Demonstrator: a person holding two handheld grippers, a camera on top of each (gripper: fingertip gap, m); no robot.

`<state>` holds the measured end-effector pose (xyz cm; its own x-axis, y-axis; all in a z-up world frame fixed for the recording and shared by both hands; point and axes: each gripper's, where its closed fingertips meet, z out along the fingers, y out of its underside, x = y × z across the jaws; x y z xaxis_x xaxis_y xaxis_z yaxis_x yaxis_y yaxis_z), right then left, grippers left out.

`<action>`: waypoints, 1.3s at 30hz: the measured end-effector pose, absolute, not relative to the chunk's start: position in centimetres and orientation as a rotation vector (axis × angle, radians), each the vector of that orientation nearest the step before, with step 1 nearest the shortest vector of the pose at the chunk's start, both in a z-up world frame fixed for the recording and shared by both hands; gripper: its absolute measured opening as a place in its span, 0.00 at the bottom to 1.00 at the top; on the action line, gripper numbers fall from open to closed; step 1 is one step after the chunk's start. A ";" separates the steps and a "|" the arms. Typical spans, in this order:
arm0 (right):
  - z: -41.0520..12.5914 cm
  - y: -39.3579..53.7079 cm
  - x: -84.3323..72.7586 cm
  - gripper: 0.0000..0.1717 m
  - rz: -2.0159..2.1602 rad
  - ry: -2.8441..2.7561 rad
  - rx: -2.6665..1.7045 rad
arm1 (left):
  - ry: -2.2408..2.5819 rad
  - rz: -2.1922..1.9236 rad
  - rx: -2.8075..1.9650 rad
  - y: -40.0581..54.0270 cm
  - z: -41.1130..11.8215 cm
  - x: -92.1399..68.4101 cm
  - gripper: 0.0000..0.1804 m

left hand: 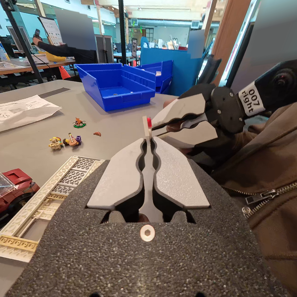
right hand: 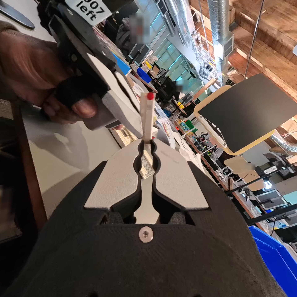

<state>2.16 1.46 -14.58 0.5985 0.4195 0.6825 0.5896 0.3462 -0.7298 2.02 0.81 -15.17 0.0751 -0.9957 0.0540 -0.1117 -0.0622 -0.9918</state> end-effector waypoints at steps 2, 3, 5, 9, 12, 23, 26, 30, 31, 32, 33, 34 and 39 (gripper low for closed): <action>-14.7 1.3 2.1 0.04 -0.136 -1.019 -1.264 | 1.239 -1.128 -1.365 0.6 -15.4 1.9 0.02; -14.7 1.3 2.1 0.04 -0.145 -1.020 -1.266 | 1.239 -1.115 -1.365 0.7 -15.4 2.0 0.02; -14.8 1.4 2.2 0.04 -0.167 -1.013 -1.270 | 1.235 -1.075 -1.358 0.9 -15.5 2.1 0.02; -14.8 1.4 2.2 0.04 -0.152 -1.004 -1.275 | 1.235 -1.046 -1.349 1.0 -15.5 2.1 0.03; -14.9 1.4 2.3 0.04 -0.137 -0.995 -1.280 | 1.230 -1.023 -1.355 1.2 -15.5 2.1 0.03; -14.5 1.9 2.5 0.00 -0.174 -0.908 -1.267 | 1.117 -1.077 -1.434 2.9 -15.3 1.2 0.03; -14.7 2.0 2.2 0.05 -0.162 -0.916 -1.267 | 1.134 -1.124 -1.418 2.3 -15.1 1.4 0.02; -14.6 1.7 1.8 0.09 -0.137 -0.928 -1.260 | 1.153 -1.165 -1.400 1.7 -15.0 1.5 0.02; -14.5 1.7 1.8 0.09 -0.131 -0.928 -1.259 | 1.162 -1.167 -1.397 1.5 -15.0 1.6 0.02; -14.5 1.7 1.9 0.09 -0.128 -0.928 -1.260 | 1.175 -1.173 -1.394 1.3 -15.1 1.6 0.02; -14.5 1.7 2.0 0.09 -0.125 -0.932 -1.262 | 1.187 -1.180 -1.392 1.1 -15.1 1.7 0.02; -14.5 1.6 2.0 0.09 -0.120 -0.942 -1.261 | 1.192 -1.178 -1.392 1.1 -15.1 1.7 0.02; -15.2 1.1 1.7 0.07 -0.113 -1.022 -1.260 | 1.254 -1.154 -1.396 0.6 -15.7 1.8 0.02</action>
